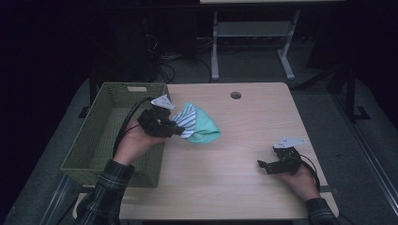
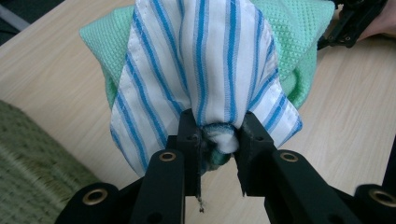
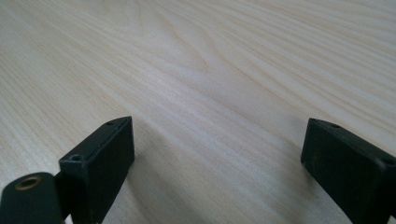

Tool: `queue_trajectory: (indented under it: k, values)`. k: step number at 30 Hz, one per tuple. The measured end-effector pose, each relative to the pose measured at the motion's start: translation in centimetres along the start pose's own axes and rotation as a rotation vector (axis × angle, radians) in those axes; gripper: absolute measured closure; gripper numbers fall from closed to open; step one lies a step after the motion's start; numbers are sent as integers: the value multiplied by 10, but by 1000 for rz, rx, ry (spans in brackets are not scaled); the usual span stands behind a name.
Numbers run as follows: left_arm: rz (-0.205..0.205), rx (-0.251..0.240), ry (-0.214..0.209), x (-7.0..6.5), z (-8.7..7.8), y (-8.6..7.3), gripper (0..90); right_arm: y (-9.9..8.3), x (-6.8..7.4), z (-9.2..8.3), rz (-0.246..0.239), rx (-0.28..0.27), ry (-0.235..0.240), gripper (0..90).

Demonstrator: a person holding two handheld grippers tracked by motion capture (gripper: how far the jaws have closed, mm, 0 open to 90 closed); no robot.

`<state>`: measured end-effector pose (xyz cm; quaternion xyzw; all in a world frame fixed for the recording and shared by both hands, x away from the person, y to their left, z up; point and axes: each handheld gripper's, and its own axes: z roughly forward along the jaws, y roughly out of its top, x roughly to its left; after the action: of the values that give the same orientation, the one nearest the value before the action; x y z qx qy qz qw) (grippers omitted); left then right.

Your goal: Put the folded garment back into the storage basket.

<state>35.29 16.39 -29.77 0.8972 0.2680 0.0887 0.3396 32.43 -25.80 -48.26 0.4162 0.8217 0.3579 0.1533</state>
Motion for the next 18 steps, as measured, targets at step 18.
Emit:
queue_trajectory:
  k: [18]
  values:
    - [-85, -17, 110, 25, -39, -23, 732, 0, 0, 0, 0, 3, 0, 91]
